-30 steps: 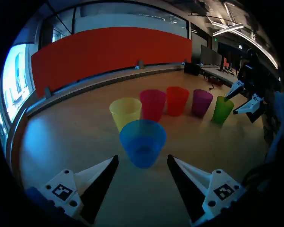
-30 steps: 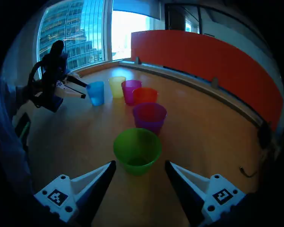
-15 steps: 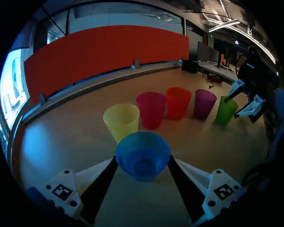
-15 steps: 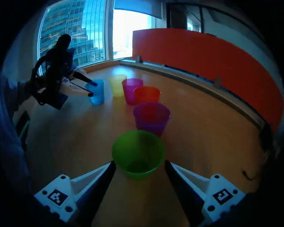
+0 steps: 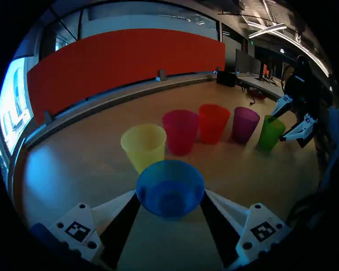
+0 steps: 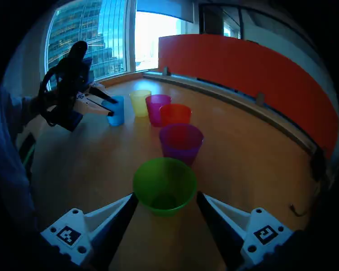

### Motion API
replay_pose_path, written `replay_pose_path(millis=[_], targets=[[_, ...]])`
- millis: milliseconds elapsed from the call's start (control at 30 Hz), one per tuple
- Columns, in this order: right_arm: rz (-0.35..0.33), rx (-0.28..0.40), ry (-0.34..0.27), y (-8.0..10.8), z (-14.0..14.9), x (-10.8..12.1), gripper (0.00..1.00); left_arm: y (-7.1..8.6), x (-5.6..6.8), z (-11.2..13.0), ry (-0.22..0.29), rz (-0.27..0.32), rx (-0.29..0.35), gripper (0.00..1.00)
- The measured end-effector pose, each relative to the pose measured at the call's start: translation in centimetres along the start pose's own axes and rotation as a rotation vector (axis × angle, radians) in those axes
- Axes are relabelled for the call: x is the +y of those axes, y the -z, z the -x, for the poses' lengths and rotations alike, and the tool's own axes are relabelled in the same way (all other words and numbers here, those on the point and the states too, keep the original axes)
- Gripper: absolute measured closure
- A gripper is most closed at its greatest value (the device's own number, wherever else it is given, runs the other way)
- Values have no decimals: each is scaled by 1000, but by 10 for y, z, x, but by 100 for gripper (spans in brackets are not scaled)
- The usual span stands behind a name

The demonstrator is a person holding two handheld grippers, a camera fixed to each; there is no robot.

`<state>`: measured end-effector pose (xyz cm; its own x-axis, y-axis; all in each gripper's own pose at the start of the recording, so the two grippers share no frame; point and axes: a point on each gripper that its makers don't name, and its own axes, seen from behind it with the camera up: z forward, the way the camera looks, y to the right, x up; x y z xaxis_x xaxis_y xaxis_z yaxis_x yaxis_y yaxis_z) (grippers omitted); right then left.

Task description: Pour water

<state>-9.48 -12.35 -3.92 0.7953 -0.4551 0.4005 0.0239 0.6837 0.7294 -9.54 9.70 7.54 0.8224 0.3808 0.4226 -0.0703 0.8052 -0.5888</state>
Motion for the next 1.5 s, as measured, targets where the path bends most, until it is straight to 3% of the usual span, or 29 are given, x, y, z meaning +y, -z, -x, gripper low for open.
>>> replay_pose_path(millis=[500,667,900,1200,1500], targets=[[-14,20,2,-15,-9,-4,0,0,-1,-1,-1,-1,-1,13],[-8,26,9,-17,-11,-2,8,1,-1,-1,-7,-5,1,14],[-5,52,18,-14,-19,-1,9,4,0,-4,-4,-10,13,13],[5,105,24,0,-40,-1,9,20,5,-23,21,-13,70,14],[13,175,45,19,-76,0,9,47,7,-55,5,-41,145,14]])
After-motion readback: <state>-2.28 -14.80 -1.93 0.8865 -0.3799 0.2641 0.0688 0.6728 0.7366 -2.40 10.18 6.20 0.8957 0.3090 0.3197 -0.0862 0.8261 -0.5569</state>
